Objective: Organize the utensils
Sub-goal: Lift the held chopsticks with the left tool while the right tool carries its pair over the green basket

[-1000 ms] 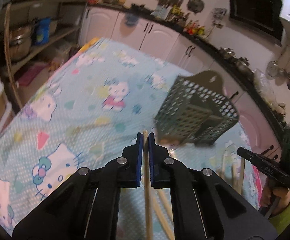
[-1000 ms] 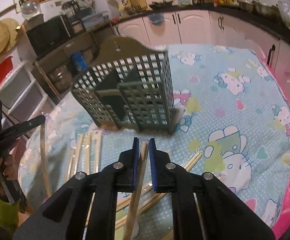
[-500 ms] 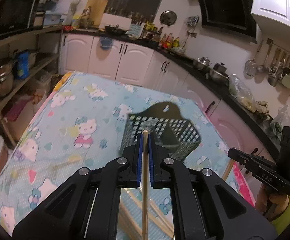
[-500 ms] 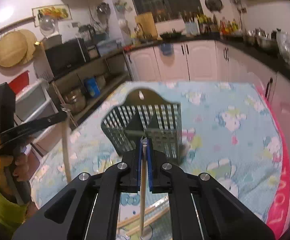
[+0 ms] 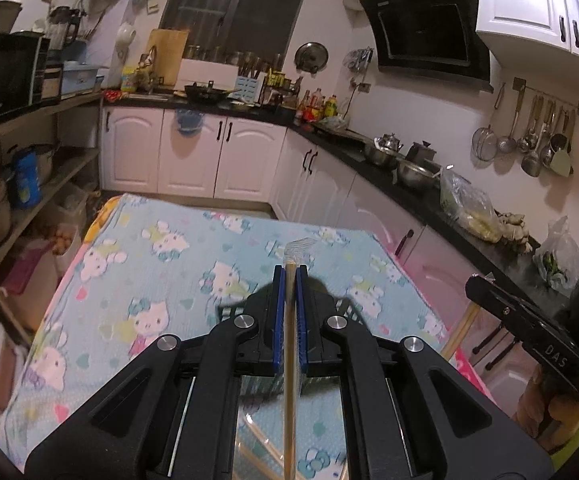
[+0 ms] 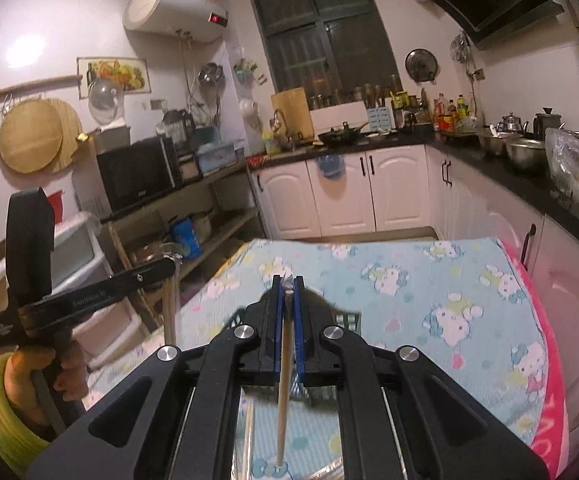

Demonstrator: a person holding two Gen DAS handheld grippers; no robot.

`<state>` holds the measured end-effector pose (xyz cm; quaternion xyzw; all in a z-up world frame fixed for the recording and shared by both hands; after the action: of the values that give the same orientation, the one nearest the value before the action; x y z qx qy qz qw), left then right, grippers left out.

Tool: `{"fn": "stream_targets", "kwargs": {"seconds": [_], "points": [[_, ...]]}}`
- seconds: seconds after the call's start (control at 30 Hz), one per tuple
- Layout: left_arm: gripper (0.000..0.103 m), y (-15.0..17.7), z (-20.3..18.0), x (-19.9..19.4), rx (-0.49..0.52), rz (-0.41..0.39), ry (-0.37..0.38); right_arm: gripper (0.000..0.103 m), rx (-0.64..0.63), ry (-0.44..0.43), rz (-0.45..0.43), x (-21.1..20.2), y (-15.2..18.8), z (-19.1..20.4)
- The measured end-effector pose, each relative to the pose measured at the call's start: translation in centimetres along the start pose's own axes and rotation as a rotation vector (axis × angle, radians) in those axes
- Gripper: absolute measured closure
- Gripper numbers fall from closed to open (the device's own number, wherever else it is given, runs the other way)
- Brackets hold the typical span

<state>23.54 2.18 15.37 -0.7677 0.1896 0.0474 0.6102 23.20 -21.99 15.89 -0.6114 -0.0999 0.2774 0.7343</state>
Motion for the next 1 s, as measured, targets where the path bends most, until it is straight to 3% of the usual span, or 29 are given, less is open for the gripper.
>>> {"fn": "stream_targets", "kwargs": {"seconds": [0.27, 0.6, 1.0], "points": [[0.102, -3.1, -1.1, 1.7, 0.028, -0.058, -0.002, 0.098, -0.03, 0.03, -0.09, 1.1, -3.2, 0.1], [0.102, -5.9, -1.4, 3.3, 0.079, -0.198, -0.074, 0.098, -0.084, 0.078, -0.155, 3.5, -5.4, -0.3], [0.102, -4.6, -0.4, 5.8, 0.074, -0.281, -0.117, 0.098, -0.046, 0.099, -0.169, 6.0, -4.3, -2.5]]}}
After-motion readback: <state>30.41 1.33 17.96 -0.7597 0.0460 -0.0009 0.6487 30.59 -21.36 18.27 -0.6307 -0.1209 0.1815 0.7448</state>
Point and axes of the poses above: each gripper's, at about its wrist camera, not at the fingertips, and x roughly the way its jaws point, z to its left, y to its underside, the point moved 1 cm from there along x, roughly the way its jaws point, and after that the axes turned 8 degrees about -z, right-handed, at the moved point
